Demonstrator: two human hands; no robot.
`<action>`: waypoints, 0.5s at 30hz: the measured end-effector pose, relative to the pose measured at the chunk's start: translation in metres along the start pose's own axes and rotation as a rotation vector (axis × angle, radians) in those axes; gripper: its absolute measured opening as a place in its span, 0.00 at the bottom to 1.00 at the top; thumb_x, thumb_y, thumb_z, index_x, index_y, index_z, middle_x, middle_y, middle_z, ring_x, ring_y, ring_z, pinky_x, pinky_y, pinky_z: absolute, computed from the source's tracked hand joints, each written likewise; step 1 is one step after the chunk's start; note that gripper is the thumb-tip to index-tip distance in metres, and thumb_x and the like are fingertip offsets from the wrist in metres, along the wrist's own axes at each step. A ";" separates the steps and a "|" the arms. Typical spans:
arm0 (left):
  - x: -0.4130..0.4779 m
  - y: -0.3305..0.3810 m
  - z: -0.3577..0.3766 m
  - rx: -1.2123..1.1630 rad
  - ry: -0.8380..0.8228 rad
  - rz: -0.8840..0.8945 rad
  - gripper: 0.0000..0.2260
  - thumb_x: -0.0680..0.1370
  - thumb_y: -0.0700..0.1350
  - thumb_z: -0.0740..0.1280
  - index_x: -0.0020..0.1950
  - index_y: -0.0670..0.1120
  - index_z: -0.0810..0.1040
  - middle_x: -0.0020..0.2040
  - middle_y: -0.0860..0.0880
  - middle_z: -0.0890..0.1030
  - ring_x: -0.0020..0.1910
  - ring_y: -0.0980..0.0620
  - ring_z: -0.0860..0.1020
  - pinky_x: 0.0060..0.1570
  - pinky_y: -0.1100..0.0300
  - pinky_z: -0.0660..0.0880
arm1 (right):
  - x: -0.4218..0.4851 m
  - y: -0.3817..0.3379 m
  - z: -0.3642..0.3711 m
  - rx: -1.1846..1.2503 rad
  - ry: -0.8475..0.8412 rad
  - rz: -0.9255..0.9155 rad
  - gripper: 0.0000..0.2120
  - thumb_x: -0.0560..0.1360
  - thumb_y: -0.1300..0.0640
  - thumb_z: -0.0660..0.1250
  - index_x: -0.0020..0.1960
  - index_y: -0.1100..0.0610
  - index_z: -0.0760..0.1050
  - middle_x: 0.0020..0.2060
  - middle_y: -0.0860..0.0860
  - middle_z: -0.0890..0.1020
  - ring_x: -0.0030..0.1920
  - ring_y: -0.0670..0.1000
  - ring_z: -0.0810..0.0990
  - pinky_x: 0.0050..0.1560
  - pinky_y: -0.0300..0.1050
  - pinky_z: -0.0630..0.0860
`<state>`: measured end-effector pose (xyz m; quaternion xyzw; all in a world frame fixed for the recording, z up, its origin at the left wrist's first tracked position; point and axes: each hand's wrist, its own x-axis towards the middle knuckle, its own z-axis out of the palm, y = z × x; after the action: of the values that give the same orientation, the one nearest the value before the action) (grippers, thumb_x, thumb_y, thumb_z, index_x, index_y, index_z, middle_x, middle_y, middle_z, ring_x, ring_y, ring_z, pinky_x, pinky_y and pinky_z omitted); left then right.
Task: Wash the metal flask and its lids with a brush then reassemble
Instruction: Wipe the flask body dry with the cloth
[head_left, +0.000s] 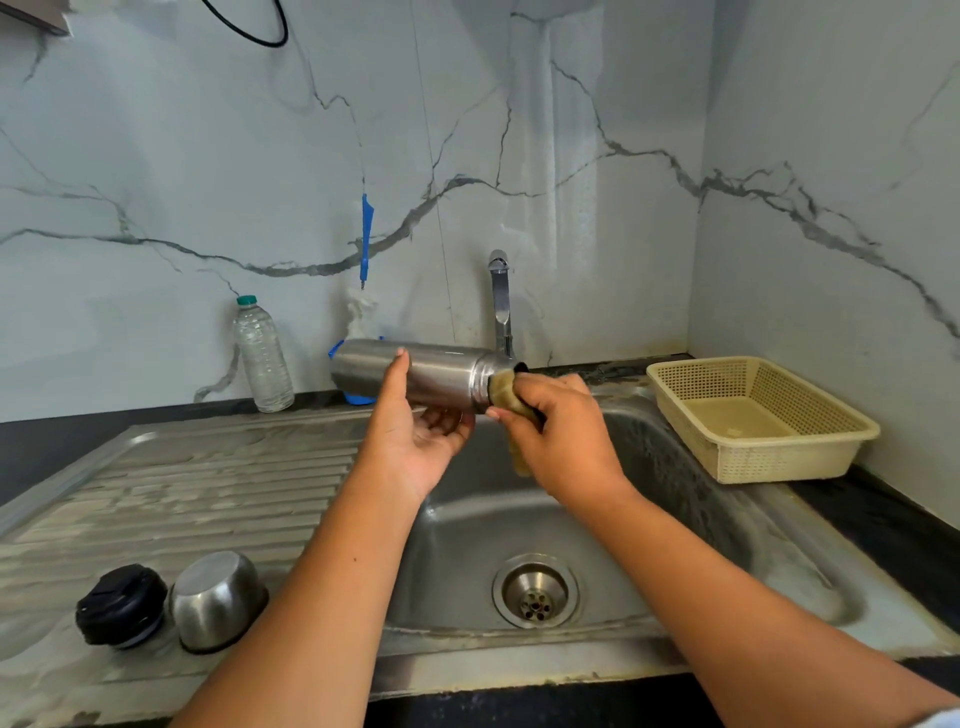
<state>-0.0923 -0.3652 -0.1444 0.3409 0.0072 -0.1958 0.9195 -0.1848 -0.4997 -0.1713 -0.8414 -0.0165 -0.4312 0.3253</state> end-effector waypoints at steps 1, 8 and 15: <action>0.000 0.000 0.000 -0.038 0.008 -0.012 0.31 0.74 0.58 0.76 0.67 0.40 0.72 0.60 0.36 0.79 0.59 0.38 0.80 0.60 0.41 0.79 | 0.001 0.004 0.001 -0.073 0.004 -0.110 0.04 0.77 0.56 0.74 0.44 0.55 0.83 0.44 0.38 0.81 0.48 0.49 0.70 0.48 0.29 0.67; 0.003 0.001 -0.009 0.001 0.057 0.105 0.22 0.76 0.49 0.76 0.65 0.42 0.75 0.61 0.38 0.82 0.58 0.41 0.82 0.63 0.38 0.78 | 0.001 -0.006 0.016 0.407 -0.248 0.401 0.10 0.81 0.49 0.69 0.49 0.56 0.82 0.38 0.47 0.83 0.42 0.51 0.82 0.47 0.45 0.80; 0.003 -0.011 -0.008 0.257 -0.259 0.215 0.43 0.62 0.44 0.82 0.75 0.44 0.70 0.60 0.42 0.80 0.60 0.44 0.82 0.52 0.49 0.82 | -0.002 -0.017 -0.002 1.017 -0.184 1.232 0.14 0.82 0.49 0.63 0.47 0.57 0.81 0.28 0.54 0.81 0.22 0.51 0.78 0.28 0.41 0.75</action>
<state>-0.0925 -0.3686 -0.1576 0.4262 -0.1726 -0.1380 0.8772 -0.1923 -0.4868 -0.1628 -0.4803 0.2295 -0.0428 0.8455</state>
